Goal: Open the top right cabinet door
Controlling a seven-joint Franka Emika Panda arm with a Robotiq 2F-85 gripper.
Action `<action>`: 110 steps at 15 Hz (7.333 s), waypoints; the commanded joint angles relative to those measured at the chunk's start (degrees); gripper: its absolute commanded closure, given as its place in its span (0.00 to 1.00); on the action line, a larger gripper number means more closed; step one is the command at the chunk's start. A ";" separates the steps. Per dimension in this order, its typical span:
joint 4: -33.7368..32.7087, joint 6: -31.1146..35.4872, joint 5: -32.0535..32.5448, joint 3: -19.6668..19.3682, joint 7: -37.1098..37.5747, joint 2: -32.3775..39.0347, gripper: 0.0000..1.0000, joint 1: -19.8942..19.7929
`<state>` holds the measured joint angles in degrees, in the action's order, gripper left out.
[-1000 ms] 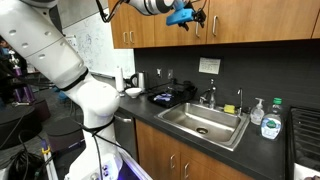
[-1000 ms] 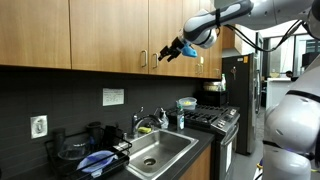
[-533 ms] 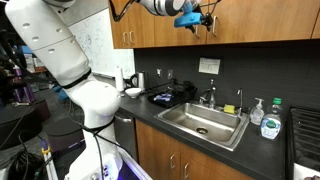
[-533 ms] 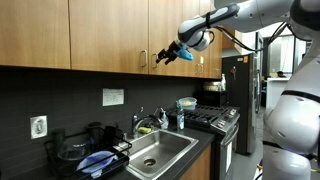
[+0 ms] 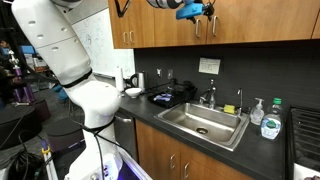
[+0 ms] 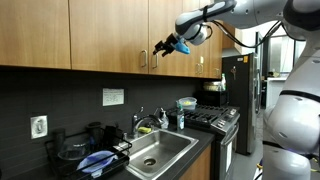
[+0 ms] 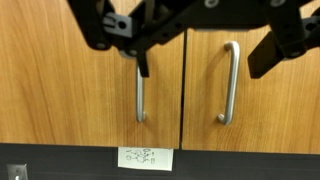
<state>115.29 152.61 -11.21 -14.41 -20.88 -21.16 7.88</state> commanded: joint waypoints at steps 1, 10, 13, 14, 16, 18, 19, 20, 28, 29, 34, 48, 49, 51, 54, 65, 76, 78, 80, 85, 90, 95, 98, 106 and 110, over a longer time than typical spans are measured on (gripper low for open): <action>-3.60 -0.18 -2.82 -0.88 -1.60 2.65 0.00 -0.09; -7.24 -0.93 -3.16 -0.93 -2.71 6.75 0.00 -1.92; -8.82 -1.35 -3.55 -0.61 -3.41 8.04 0.00 -1.92; -9.35 -1.33 -3.67 -0.48 -3.53 8.53 0.00 -1.95; -10.74 -1.66 -4.13 -0.37 -3.87 9.69 0.00 -1.98; -12.20 -2.05 -4.63 -0.26 -4.27 11.00 0.00 -2.14; -12.92 -2.28 -4.49 -2.07 -4.27 11.62 0.00 -0.30; -13.56 -2.55 -4.73 -2.23 -4.41 12.24 0.00 -0.30; -18.32 -5.06 -7.82 -0.26 -5.74 16.76 0.00 -4.62; -18.90 -5.48 -8.23 0.15 -5.88 17.12 0.06 -5.37; -20.61 -8.52 -10.01 1.87 -7.17 17.48 0.50 -7.45; -22.02 -11.96 -11.25 2.82 -7.57 17.41 0.97 -8.97; -21.66 -12.75 -11.36 2.85 -7.72 16.88 0.97 -8.95; -20.59 -14.43 -11.76 2.91 -8.07 15.64 0.97 -8.94; -19.03 -16.03 -11.79 3.07 -8.04 14.17 0.97 -9.03; -9.83 -16.26 -9.17 3.17 -6.80 6.55 0.97 -9.31; 0.10 -12.98 -7.47 0.99 -8.70 -1.46 0.97 -8.77; 1.16 -12.99 -7.38 0.52 -9.38 -2.59 0.97 -8.65; 2.26 -12.84 -7.29 0.15 -9.86 -3.67 0.97 -8.61; 5.40 -12.02 -7.04 -1.01 -11.10 -6.59 0.97 -8.66; 8.42 -11.59 -6.91 -2.96 -12.84 -9.76 0.97 -8.66; 11.36 -11.67 -6.45 -4.82 -14.76 -13.22 0.97 -8.80; 12.77 -12.03 -6.31 -6.10 -15.84 -15.27 0.97 -8.68; 16.07 -12.65 -6.08 -10.89 -19.21 -20.28 0.97 -9.22; 16.70 -12.80 -5.62 -13.15 -20.36 -21.80 0.97 -9.60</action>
<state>127.31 142.70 -18.81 -24.98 -42.73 -41.23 -0.57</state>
